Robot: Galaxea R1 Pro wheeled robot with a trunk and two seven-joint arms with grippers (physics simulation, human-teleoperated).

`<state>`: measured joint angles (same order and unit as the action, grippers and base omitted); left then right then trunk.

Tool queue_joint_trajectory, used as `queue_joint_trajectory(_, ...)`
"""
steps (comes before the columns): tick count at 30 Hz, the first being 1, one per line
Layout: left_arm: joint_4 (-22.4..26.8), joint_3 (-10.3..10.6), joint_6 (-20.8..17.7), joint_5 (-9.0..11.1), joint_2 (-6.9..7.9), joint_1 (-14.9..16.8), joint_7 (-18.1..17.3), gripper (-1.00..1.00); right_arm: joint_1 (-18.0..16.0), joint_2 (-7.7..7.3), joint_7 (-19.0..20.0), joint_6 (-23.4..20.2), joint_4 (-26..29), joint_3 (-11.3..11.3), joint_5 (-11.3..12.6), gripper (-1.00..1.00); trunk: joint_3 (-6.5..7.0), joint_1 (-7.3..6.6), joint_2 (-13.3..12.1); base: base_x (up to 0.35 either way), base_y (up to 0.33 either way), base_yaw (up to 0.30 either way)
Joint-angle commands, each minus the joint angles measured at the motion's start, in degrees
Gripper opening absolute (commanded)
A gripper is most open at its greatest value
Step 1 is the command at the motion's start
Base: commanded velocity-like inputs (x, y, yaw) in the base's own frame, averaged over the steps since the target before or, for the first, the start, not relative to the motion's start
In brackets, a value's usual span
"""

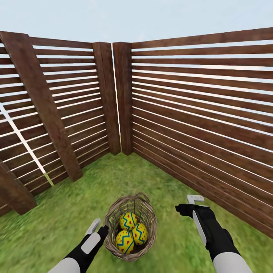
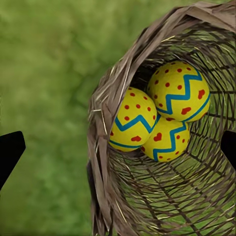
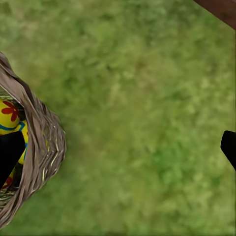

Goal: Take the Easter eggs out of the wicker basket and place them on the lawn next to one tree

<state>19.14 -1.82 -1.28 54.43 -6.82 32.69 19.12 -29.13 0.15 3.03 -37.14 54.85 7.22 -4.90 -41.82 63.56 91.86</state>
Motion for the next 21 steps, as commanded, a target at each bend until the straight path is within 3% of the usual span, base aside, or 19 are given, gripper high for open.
queue_joint_trajectory(1,0.1,-0.2,-0.1,0.1,-0.03,0.0,0.2,1.00,0.0,-0.04,0.3,-0.3,0.1,0.1,-0.5,1.00,-0.24,0.22,0.4,0.000,0.000,0.000)
queue_joint_trajectory(21,-0.1,-0.2,-0.2,0.1,-0.07,0.0,-1.4,1.00,0.0,0.02,0.5,-0.4,0.0,0.1,-0.4,1.00,-3.83,4.61,8.5,0.000,0.000,0.000)
